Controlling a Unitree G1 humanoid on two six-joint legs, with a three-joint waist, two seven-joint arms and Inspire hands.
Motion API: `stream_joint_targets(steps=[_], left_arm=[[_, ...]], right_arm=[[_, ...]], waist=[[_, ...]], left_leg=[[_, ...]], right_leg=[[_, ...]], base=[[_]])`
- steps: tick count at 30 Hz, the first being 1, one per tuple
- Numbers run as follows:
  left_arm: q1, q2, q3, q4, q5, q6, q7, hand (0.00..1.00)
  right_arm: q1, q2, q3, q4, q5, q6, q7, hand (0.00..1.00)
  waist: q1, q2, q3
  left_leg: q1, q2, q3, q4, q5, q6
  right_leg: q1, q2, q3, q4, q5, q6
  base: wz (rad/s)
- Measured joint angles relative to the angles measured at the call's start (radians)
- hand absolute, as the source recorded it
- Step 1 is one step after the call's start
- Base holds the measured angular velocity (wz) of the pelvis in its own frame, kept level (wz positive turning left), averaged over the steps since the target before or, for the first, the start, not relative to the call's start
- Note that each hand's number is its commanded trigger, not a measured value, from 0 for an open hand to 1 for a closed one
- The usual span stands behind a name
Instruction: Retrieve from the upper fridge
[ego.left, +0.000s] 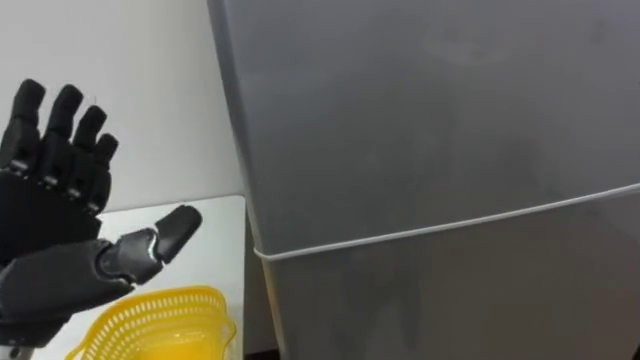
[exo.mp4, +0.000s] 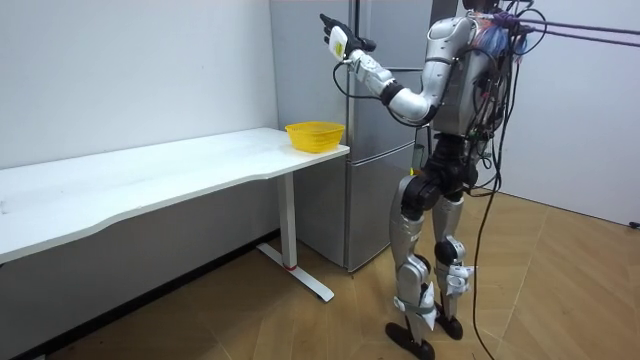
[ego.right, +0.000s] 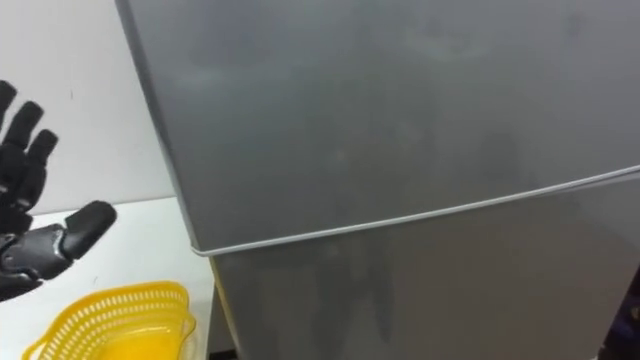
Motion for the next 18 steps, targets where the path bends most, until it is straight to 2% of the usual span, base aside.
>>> stream_joint_targets(steps=[4, 6, 7, 10, 13, 18], left_arm=[[-0.055, 0.040, -0.002, 0.000, -0.001, 0.026, -0.095, 0.00], [-0.064, 0.044, -0.005, 0.000, -0.001, 0.030, -0.131, 0.00], [-0.066, 0.045, -0.007, 0.000, -0.001, 0.037, -0.153, 0.00], [-0.066, 0.056, -0.012, 0.000, -0.001, 0.042, -0.207, 0.00], [-0.066, 0.074, -0.026, 0.000, -0.001, 0.043, -0.249, 0.00], [-0.066, 0.074, -0.037, 0.001, -0.001, 0.043, -0.266, 0.00]], right_arm=[[0.002, -0.011, -0.007, -0.006, 0.001, 0.019, 0.016, 0.00], [0.003, -0.017, -0.007, -0.007, 0.001, 0.022, 0.021, 0.00], [0.003, -0.022, -0.006, -0.008, 0.001, 0.022, 0.023, 0.00], [-0.001, -0.033, -0.006, -0.006, 0.001, 0.022, 0.029, 0.00], [-0.003, -0.033, -0.006, -0.002, 0.005, 0.022, 0.028, 0.00], [-0.005, -0.035, -0.006, 0.004, 0.015, 0.032, 0.027, 0.00]], waist=[[-0.001, 0.014, -0.0061], [-0.001, 0.019, -0.0040], [-0.003, 0.021, -0.0003], [-0.014, 0.033, 0.0011], [-0.024, 0.034, 0.0017], [-0.024, 0.033, 0.0020]], left_leg=[[0.006, 0.000, 0.000, -0.001, 0.000, 0.000], [0.016, 0.000, 0.000, -0.003, 0.000, 0.000], [0.021, -0.001, 0.000, -0.004, 0.000, 0.000], [0.021, -0.002, 0.000, -0.003, 0.000, 0.000], [0.021, -0.001, 0.000, -0.002, 0.000, 0.000], [0.020, -0.001, 0.000, -0.002, 0.000, 0.000]], right_leg=[[0.005, -0.001, 0.003, 0.001, 0.000, 0.000], [0.012, -0.001, 0.007, 0.001, 0.000, 0.000], [0.018, -0.002, 0.008, 0.000, 0.000, 0.000], [0.021, -0.002, 0.007, 0.000, 0.000, 0.000], [0.018, 0.000, 0.006, -0.002, -0.001, 0.000], [0.015, -0.001, 0.007, -0.001, -0.001, 0.001]], base=[[-0.01], [-0.07], [0.00], [0.01], [0.01], [0.00]])
